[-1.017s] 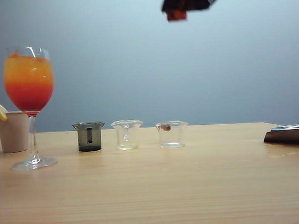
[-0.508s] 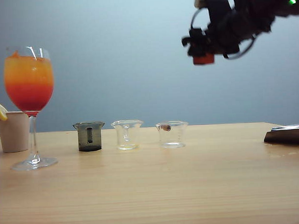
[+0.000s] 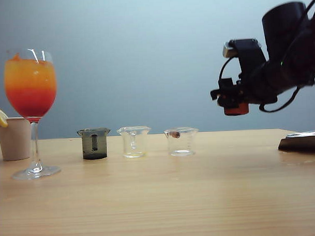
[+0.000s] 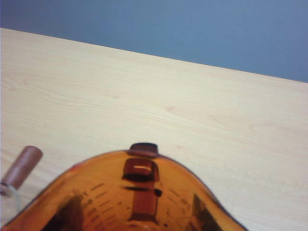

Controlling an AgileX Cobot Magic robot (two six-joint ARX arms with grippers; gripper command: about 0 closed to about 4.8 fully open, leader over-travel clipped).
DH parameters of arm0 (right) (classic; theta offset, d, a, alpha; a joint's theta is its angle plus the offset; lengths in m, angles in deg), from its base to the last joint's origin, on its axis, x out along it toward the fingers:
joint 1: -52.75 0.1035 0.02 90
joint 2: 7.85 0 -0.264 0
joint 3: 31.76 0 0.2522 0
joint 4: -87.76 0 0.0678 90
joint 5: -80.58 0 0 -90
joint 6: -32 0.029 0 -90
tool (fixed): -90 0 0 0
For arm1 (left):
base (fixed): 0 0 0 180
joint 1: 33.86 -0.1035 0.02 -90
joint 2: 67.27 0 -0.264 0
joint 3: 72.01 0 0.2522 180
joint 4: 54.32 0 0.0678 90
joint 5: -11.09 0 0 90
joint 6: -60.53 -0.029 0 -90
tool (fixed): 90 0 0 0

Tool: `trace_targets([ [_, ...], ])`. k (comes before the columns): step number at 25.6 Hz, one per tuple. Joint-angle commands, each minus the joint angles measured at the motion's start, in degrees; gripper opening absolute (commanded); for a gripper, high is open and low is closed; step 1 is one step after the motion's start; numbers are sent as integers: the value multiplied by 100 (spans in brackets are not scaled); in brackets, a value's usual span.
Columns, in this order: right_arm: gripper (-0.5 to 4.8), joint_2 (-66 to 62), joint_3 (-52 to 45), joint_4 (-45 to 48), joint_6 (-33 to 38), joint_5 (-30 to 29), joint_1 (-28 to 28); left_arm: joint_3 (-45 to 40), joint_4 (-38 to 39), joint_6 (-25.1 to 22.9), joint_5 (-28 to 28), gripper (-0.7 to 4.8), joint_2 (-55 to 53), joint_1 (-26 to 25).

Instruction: Pick up the fourth measuring cup from the left, pour the grenadine inside into the goblet, and finally put the measuring cup back in its original place.

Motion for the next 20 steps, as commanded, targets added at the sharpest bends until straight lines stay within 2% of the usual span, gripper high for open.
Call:
trace_targets([
  [1,-1,-487,22,809,28,-9,-4,2,-13,20,-24,-6,11,2],
  [12,-1,-1523,61,1639,76,-20,-11,2,-11,125,-28,-5,9,2],
  [20,-1,-1762,422,1440,72,-164,-17,2,-11,125,-26,-5,7,2],
])
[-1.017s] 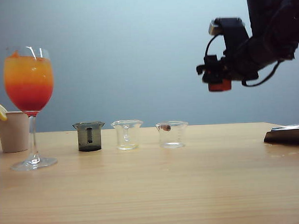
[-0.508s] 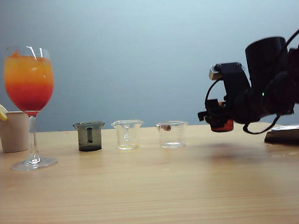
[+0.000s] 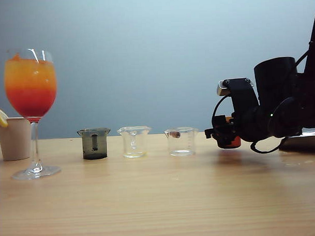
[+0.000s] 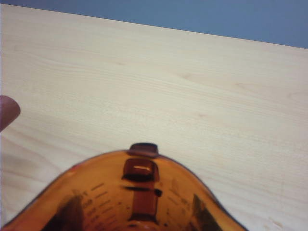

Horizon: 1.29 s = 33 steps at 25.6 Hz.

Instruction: Pick up the fourth measuring cup from the left, pour the grenadine inside into the goblet, and finally put the measuring cup back in its original place.

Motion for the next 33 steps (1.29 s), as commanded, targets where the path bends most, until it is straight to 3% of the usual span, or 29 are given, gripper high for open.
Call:
trace_targets([
  [1,-1,-13,133,-48,13,-13,-9,0,-50,2,-26,-5,7,2],
  [9,0,-280,299,-116,15,-11,-9,0,-48,2,-26,-5,9,2],
  [10,36,-280,297,-153,44,-13,-9,0,-48,2,-26,-6,9,2],
  [11,129,-278,297,-155,125,-13,-9,0,-48,2,-26,-5,9,2],
  [12,301,-275,297,-133,164,-13,-9,0,-48,2,-26,-6,9,2],
  [13,393,-275,297,-131,195,-13,-9,0,-50,2,-26,-5,9,2],
  [15,416,-275,295,-133,247,-15,-9,0,-50,2,-26,-5,9,2],
  [17,479,-271,293,-133,297,-63,-9,0,-50,2,-26,-6,9,2],
  [22,479,-61,214,-291,398,-184,-9,0,-52,2,-24,-6,9,2],
  [26,479,299,114,-1137,420,-214,-13,0,-55,2,-24,-5,7,2],
  [33,479,415,103,-1119,481,-664,-13,0,-50,4,-26,-5,7,2],
])
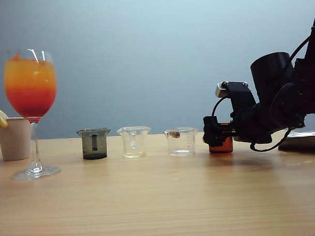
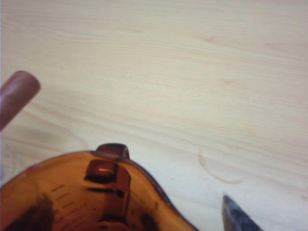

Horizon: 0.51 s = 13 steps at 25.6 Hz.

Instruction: Pick up the fourth measuring cup from the left, pour the grenadine inside into the goblet, and finally put the measuring cup back in its original place.

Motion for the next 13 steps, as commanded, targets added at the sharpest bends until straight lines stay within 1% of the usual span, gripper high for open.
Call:
trace_targets([
  [1,479,70,17,76,22,-170,4,0,-55,2,-28,-6,9,2],
  [4,479,70,17,74,22,-85,4,0,-55,31,-28,-6,9,2],
  [6,479,70,17,76,22,387,4,0,-52,125,-50,-5,9,2],
  [8,479,70,17,74,20,680,4,0,-52,125,-50,-6,11,2],
  [9,454,70,17,74,20,710,4,0,-52,125,-50,-5,13,2],
  [10,415,70,17,74,17,710,4,0,-52,125,-50,-6,13,2],
  [13,367,70,17,74,17,713,4,0,-55,125,-50,-6,13,2],
])
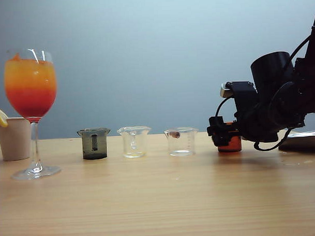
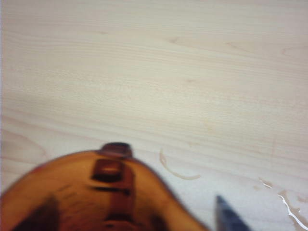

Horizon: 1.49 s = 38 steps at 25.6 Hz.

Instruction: Pick up the fourth measuring cup from the left, pour the grenadine inside into the goblet, and finally put the measuring cup back in its original place.

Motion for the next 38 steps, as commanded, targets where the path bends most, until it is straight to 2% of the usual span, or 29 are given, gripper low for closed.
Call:
trace_targets([
  [1,336,55,20,92,11,24,9,0,-52,13,-46,-6,13,2],
  [4,247,55,24,94,11,24,9,0,-52,13,-46,-6,13,2],
  [7,244,55,31,98,11,22,9,0,-52,13,-46,-6,13,2],
  [8,282,55,31,98,9,20,9,0,-52,13,-46,-6,13,2],
  [9,456,57,31,98,17,20,9,0,-52,13,-46,-6,13,2],
  [10,479,55,31,98,17,24,9,0,-52,13,-48,-6,13,2],
  [18,479,87,28,44,15,-68,9,0,-52,15,-70,-6,17,2],
  [23,479,632,28,-874,-26,-68,9,0,-52,15,-68,-5,17,2],
  [28,479,798,28,-1106,-35,-293,9,0,-52,15,-66,-5,17,2],
  [38,479,752,28,-1368,-35,-308,9,0,-52,13,-68,-6,17,2],
])
